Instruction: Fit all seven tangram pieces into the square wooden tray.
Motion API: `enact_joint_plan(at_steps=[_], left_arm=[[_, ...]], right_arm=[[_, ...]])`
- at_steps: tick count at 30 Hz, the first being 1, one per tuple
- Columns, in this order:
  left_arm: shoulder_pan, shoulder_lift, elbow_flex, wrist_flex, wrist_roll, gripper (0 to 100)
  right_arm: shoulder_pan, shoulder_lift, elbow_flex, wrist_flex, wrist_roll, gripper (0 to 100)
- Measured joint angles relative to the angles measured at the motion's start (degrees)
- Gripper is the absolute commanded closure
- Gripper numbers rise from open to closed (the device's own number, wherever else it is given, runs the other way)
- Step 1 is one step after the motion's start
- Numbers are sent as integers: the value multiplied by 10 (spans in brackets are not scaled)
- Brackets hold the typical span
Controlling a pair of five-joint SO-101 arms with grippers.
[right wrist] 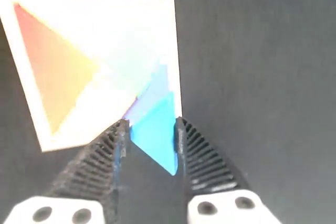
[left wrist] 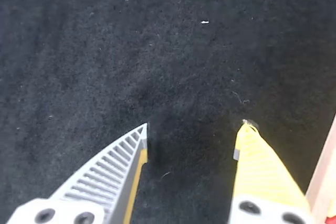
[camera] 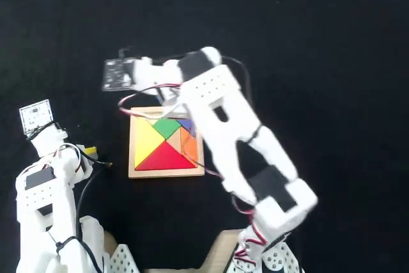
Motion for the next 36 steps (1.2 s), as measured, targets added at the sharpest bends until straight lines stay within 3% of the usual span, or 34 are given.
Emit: enact_joint_plan(at_steps=[12, 29, 36], left_arm=[[-1, 0, 0, 0, 0, 730], [-1, 0, 0, 0, 0, 730], [-1, 0, 0, 0, 0, 730]], right_arm=[[-24, 277, -240, 5, -4, 966], [-51, 447, -469, 130, -4, 964], [-51, 478, -520, 148, -4, 825]])
